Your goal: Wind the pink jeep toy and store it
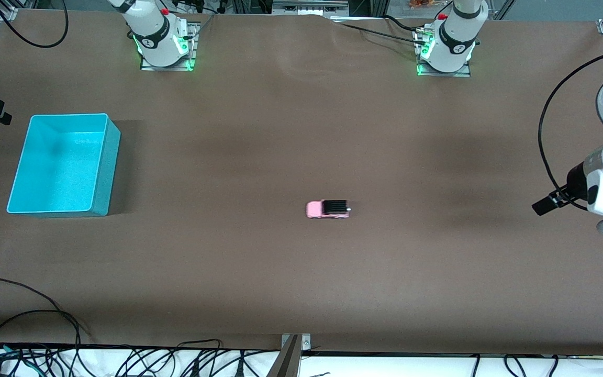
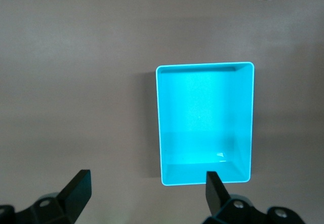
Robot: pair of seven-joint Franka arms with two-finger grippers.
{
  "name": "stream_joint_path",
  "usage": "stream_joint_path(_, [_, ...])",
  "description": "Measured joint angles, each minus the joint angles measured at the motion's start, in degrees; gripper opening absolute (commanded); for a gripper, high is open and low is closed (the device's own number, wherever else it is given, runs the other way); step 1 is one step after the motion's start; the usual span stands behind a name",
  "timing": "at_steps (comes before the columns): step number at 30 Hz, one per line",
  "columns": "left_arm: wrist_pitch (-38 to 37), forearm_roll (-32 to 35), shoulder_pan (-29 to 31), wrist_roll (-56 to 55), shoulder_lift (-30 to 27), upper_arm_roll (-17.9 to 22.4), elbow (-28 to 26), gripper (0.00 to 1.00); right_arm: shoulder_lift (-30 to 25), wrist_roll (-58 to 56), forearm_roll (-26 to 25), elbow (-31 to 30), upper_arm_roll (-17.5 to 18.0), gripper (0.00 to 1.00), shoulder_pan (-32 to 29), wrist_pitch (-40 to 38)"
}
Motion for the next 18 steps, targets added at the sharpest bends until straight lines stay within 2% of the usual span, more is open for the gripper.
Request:
stream_joint_path(6, [-0.95, -2.21, 1.93, 12.31, -0.84, 0.11, 2.24, 1.0, 0.0, 0.0, 0.0, 0.0, 0.09, 1.0, 0.09, -0.03])
stream_joint_path(18, [-2.37, -2.33, 1.93, 20.44, -1.06, -0.15, 2.96, 1.0, 0.19, 0.0, 0.0, 0.0, 0.38, 1.0, 0.45, -0.1])
